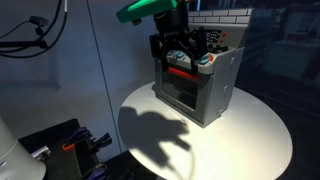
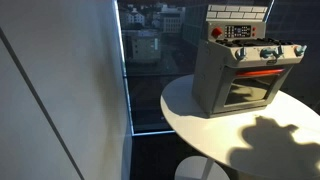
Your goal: Turn the rightmost blue knob on the stove to the left
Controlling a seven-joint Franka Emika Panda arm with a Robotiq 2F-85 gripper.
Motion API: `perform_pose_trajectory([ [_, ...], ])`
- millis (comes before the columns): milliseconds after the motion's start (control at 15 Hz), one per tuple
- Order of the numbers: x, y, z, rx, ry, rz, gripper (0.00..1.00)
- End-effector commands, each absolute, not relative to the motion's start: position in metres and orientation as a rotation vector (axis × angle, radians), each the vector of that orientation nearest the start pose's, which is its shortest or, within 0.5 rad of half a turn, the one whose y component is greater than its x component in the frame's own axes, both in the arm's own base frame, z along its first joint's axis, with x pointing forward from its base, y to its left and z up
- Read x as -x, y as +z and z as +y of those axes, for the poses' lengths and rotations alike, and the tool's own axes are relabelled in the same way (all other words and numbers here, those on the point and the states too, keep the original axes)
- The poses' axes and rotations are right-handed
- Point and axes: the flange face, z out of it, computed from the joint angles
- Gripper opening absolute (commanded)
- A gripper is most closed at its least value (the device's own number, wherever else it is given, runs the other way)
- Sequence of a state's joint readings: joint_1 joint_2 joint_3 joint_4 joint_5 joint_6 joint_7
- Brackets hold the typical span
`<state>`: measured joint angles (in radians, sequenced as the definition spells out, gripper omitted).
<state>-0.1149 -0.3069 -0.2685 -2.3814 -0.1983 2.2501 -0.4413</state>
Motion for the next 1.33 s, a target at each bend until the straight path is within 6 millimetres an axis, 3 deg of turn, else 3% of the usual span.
perform_pose_trajectory([
  [0, -0.429, 0.452, -0.183, 3.267, -0.202, -0.286, 1.0],
  [733, -0.449, 0.468, -0.163, 3.2, -0.275, -0.229, 1.0],
  [1267, -0.477, 0.47, -0.155, 3.04, -0.408, 0.12, 1.0],
])
